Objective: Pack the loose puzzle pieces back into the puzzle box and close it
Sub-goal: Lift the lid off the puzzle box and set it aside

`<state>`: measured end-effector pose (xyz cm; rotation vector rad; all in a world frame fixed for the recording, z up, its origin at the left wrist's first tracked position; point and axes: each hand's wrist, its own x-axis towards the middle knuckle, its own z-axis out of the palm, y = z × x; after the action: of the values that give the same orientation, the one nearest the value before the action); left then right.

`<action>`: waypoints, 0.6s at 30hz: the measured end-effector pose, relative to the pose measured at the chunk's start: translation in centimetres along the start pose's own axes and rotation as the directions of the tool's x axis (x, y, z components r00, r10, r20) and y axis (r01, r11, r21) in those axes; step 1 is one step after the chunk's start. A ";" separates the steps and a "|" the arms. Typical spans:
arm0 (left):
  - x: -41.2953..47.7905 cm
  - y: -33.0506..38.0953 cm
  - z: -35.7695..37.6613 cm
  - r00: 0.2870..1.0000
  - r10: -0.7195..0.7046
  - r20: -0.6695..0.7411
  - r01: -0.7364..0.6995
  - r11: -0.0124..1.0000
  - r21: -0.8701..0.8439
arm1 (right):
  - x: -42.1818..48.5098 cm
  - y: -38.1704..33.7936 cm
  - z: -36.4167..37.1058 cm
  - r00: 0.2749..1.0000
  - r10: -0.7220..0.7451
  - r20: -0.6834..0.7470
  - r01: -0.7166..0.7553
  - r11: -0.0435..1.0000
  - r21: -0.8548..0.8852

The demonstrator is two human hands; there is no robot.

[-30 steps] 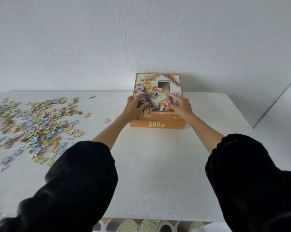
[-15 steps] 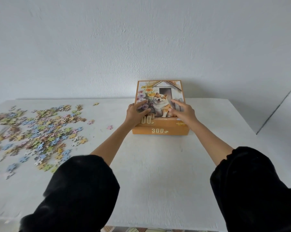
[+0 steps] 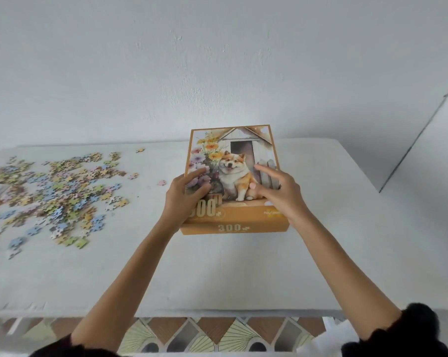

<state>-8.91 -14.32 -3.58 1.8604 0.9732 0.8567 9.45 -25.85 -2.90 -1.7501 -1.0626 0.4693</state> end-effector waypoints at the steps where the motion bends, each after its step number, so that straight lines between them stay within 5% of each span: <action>1: -0.7 -0.2 0.1 1.000 0.003 -0.003 -0.003 1.000 0.024 | -0.6 0.0 -0.1 1.000 0.013 0.002 -0.013 1.000 0.005; 18: -4.7 -0.7 1.0 1.000 -0.005 0.007 0.005 0.994 0.107 | -4.4 1.3 0.4 1.000 0.004 0.002 -0.004 1.000 -0.008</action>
<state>-10.42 -18.54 -5.47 1.9497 1.0369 0.8080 7.40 -29.39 -4.90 -1.7595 -1.0636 0.4705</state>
